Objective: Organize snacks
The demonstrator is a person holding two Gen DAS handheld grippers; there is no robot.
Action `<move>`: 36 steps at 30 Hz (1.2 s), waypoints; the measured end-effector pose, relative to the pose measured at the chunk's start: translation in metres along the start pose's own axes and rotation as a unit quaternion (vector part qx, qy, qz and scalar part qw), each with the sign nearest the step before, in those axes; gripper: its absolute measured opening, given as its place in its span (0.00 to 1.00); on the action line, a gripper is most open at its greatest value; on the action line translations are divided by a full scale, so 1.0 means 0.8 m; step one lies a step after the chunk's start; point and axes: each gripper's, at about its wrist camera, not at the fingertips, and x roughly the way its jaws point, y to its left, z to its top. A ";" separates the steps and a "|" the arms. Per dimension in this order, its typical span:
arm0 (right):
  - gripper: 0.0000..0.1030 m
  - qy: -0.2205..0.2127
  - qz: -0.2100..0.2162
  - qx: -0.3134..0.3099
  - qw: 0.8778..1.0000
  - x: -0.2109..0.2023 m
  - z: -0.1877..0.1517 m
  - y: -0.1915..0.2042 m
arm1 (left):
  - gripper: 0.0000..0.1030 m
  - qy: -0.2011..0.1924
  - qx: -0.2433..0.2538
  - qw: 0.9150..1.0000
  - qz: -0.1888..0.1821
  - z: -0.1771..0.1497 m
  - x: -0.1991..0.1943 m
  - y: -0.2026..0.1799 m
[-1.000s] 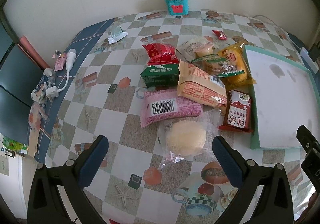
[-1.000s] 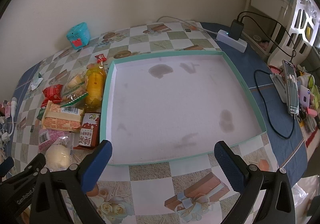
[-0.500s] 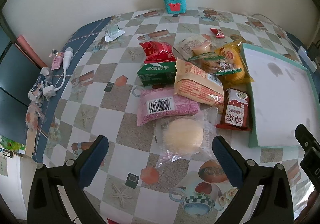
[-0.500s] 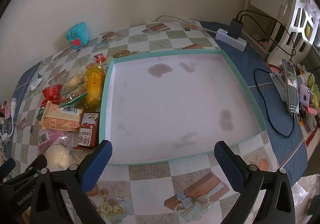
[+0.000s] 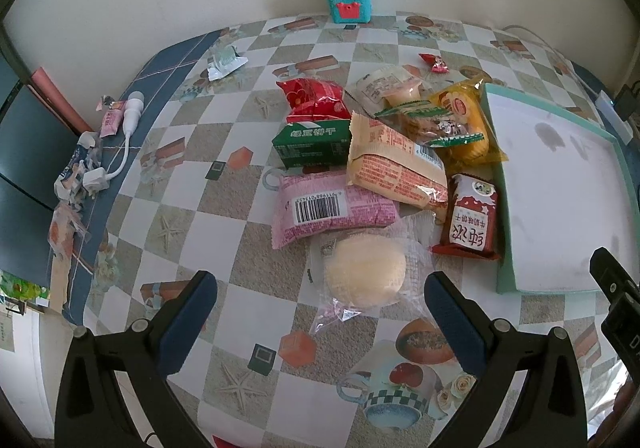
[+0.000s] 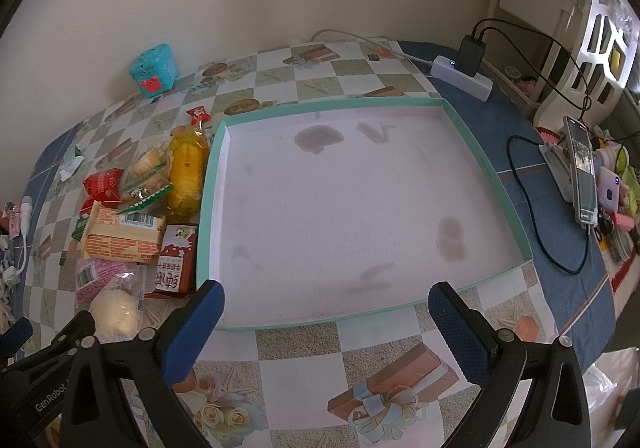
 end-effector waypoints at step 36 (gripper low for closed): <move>1.00 0.058 0.035 -0.010 0.998 0.049 0.040 0.069 | 1.00 0.064 0.014 0.998 0.004 0.018 0.061 -0.024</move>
